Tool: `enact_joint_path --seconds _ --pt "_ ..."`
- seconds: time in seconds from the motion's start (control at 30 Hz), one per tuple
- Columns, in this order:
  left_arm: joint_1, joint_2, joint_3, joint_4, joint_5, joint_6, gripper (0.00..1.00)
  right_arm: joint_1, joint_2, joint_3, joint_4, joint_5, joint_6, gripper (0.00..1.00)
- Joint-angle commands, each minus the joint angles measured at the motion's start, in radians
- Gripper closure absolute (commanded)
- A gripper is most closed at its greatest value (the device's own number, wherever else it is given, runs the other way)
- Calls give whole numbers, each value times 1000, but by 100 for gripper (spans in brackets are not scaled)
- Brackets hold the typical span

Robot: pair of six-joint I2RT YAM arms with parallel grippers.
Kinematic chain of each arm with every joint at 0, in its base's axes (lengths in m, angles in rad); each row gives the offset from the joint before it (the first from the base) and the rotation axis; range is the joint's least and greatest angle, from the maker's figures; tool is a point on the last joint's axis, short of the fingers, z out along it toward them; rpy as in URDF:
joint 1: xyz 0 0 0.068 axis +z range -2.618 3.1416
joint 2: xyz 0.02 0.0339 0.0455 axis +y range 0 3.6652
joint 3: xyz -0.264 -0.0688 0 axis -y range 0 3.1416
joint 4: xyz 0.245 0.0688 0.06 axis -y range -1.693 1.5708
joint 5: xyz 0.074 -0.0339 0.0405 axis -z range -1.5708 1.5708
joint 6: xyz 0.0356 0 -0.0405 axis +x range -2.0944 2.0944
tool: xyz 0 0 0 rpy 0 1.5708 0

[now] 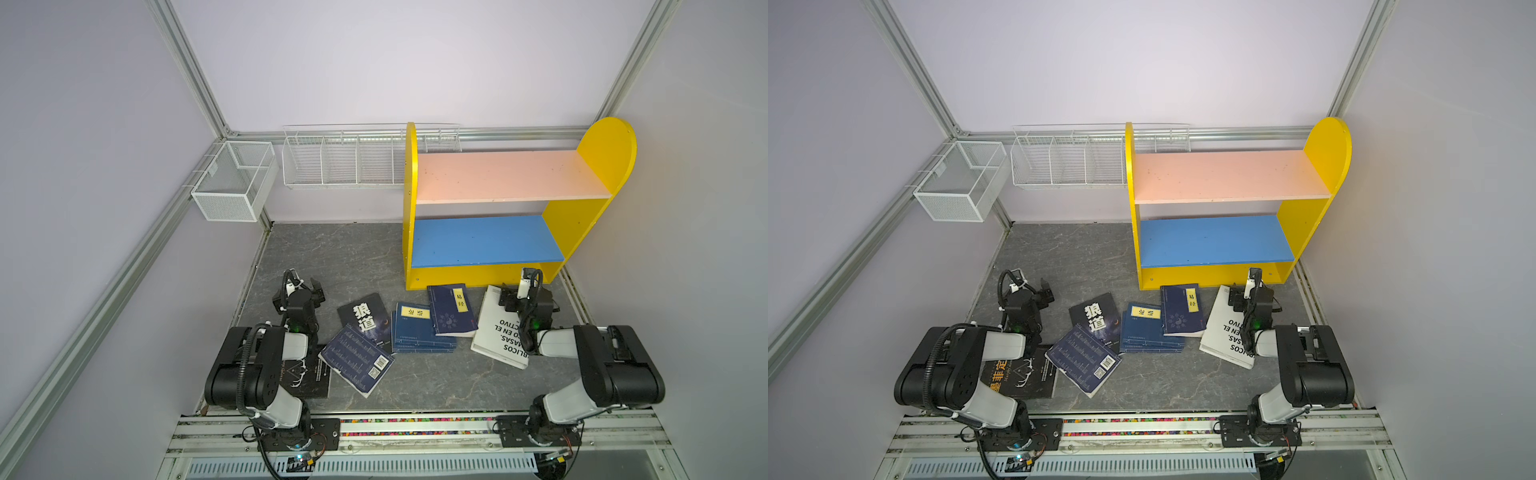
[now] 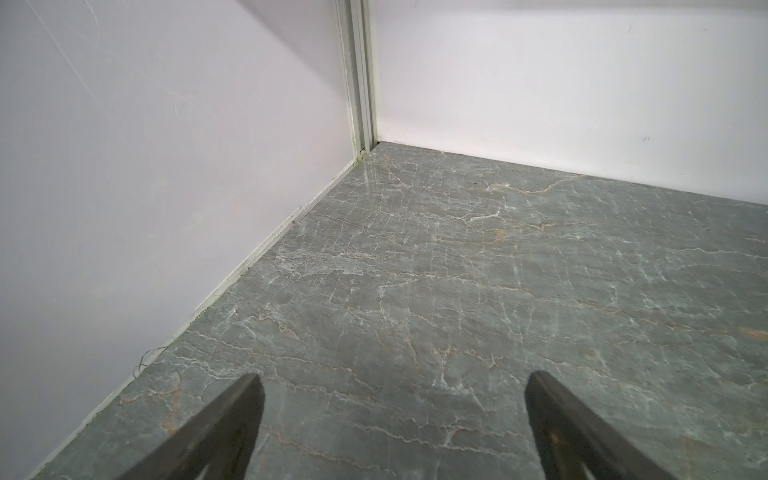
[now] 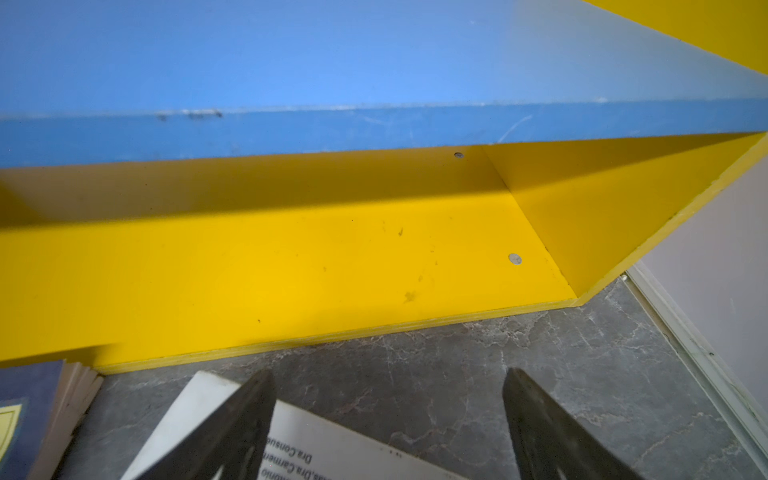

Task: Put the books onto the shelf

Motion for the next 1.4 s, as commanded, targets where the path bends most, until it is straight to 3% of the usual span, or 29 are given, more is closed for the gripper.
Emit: enact_joint_path --seconds 0.0,0.6,0.73,0.83,0.9,0.97,1.07,1.27,1.37 --pt "2 3 15 17 9 3 2 4 -10 10 1 -13 -24 12" --pt "2 2 14 20 7 6 2 5 -16 13 2 -3 -29 12" --pt "-45 -137 21 -96 -35 56 2 60 -151 142 -377 89 -28 12" --pt "-120 -352 48 -287 -72 100 2 87 -272 220 -630 31 19 12" --pt "-133 -504 98 -520 19 28 1 115 -355 265 -785 19 83 12" --pt "-138 -637 159 -748 123 -124 2 145 -446 306 -935 -16 165 12" --pt "-150 -790 179 -942 263 -328 1 187 -583 338 -1114 -66 289 12" --pt "-184 -1023 107 -1072 573 -706 1 321 -861 278 -1281 -217 563 12" --pt "-286 -1074 50 -1058 623 -851 1 413 -959 215 -1321 -218 698 12"
